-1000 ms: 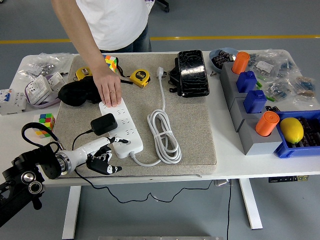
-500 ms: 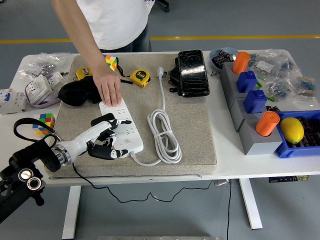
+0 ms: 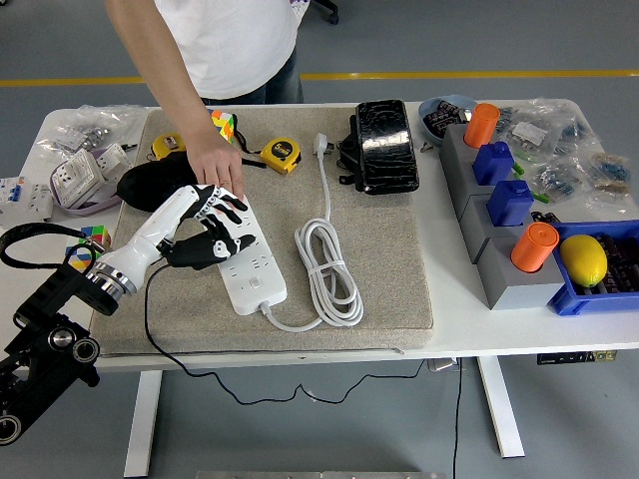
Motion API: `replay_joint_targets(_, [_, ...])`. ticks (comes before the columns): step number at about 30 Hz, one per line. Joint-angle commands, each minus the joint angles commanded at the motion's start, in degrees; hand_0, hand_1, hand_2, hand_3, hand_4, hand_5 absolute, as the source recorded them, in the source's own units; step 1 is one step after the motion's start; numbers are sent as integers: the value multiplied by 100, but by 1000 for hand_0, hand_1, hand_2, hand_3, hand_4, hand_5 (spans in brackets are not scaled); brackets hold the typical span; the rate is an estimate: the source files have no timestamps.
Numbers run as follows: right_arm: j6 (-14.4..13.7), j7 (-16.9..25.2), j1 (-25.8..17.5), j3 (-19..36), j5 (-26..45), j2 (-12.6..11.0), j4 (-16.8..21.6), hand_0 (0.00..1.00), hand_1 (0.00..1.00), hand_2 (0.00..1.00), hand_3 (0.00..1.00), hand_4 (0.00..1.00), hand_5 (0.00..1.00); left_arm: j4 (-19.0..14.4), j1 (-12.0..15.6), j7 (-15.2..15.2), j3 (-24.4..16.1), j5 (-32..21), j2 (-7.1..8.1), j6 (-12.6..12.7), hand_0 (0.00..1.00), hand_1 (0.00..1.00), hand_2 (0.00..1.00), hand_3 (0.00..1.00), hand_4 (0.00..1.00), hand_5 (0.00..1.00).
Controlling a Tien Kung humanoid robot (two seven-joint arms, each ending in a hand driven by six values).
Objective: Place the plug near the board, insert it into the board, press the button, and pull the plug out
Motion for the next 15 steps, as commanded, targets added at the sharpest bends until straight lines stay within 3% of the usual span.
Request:
replay_joint_targets(4, [-2,1,5,-23,7,-12,2,567,660,664,551,930,465,168,-53,-90,-41,558,-70,192,527,650,613,617,920,261])
replay_joint_targets(5, [-2,1,2,-33,9,-17,2,567,660,664,551,929,465,211,-67,-70,-53,665,-91,200,710,727,717,713,998,267])
replay_joint_targets(11, [-4,0,17,-44,18,-38,4,567,660,664,551,929,465,555,-220,120,-29,1233,-222,176,710,727,717,713,998,267])
replay_joint_targets(12, [-5,0,20,-45,16,-42,5,567,660,664,551,930,466,621,-241,121,-12,1311,-245,197,587,680,702,736,998,264])
replay_joint_targets(15, [-7,0,24,-51,18,-51,9,567,660,664,551,930,466,815,-301,122,35,1518,-309,277,587,680,702,736,998,264])
